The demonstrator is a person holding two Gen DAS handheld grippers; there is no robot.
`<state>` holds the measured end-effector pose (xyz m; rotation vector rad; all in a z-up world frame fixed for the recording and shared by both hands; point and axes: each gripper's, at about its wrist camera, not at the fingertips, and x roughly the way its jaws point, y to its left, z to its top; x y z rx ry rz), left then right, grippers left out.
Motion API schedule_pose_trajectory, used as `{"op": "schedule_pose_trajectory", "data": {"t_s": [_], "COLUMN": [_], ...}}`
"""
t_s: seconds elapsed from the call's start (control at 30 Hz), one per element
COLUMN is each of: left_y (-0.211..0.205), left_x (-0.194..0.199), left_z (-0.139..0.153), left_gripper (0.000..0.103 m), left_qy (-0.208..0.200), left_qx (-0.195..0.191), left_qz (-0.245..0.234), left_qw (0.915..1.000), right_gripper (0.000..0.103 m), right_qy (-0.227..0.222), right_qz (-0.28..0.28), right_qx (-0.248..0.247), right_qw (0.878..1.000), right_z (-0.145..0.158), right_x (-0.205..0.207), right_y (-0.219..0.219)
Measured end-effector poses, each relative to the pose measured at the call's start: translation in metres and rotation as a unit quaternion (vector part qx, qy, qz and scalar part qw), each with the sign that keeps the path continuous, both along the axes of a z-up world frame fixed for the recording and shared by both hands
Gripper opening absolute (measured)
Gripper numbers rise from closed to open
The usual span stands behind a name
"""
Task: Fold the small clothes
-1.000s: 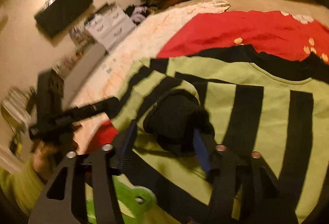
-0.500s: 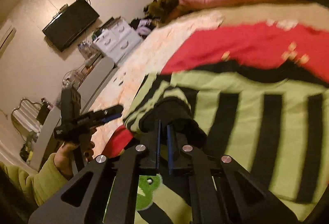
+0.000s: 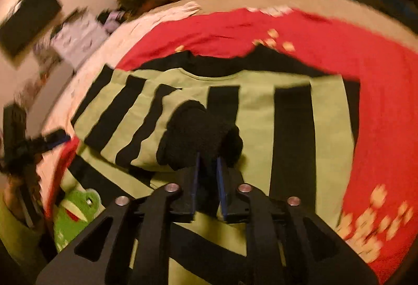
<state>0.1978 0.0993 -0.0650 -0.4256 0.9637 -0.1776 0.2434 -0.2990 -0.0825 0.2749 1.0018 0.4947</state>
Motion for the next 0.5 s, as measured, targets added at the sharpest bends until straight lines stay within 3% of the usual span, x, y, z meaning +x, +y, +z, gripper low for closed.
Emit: {"op": "schedule_pose_trajectory", "data": {"t_s": [0.03, 0.07, 0.17, 0.27, 0.3, 0.33, 0.37, 0.47, 0.5], "left_y": [-0.001, -0.001, -0.001, -0.003, -0.003, -0.004, -0.005, -0.006, -0.006], "left_x": [0.0, 0.0, 0.001, 0.001, 0.001, 0.002, 0.001, 0.0, 0.0], "left_z": [0.0, 0.0, -0.005, -0.008, -0.008, -0.008, -0.008, -0.007, -0.007], "left_gripper": [0.079, 0.079, 0.079, 0.079, 0.079, 0.079, 0.079, 0.079, 0.072], "left_qy": [0.0, 0.0, 0.008, 0.014, 0.014, 0.014, 0.013, 0.001, -0.001], "left_qx": [0.002, 0.003, 0.001, 0.008, 0.012, 0.02, 0.027, 0.052, 0.06], "left_qz": [-0.001, -0.002, -0.002, -0.005, -0.006, -0.009, -0.011, -0.017, -0.02], "left_qw": [1.0, 1.0, 1.0, 0.9999, 0.9998, 0.9997, 0.9995, 0.9985, 0.998], "right_gripper": [0.039, 0.044, 0.052, 0.053, 0.052, 0.033, 0.007, 0.004, 0.003], "right_qy": [-0.002, -0.008, -0.026, -0.031, -0.022, -0.013, -0.014, -0.03, -0.037], "right_qz": [-0.002, -0.002, 0.014, 0.021, 0.026, 0.038, 0.047, 0.037, 0.028], "right_qx": [0.018, 0.038, 0.04, 0.042, 0.052, 0.072, 0.093, 0.113, 0.12], "right_qw": [1.0, 0.999, 0.999, 0.998, 0.998, 0.997, 0.995, 0.993, 0.992], "right_z": [0.0, 0.0, 0.005, 0.005, 0.004, 0.004, 0.008, 0.032, 0.041], "right_x": [-0.002, -0.003, -0.002, 0.007, 0.011, 0.015, 0.016, 0.015, 0.015], "right_y": [-0.001, -0.003, 0.004, 0.01, 0.013, 0.015, 0.015, 0.005, -0.001]}}
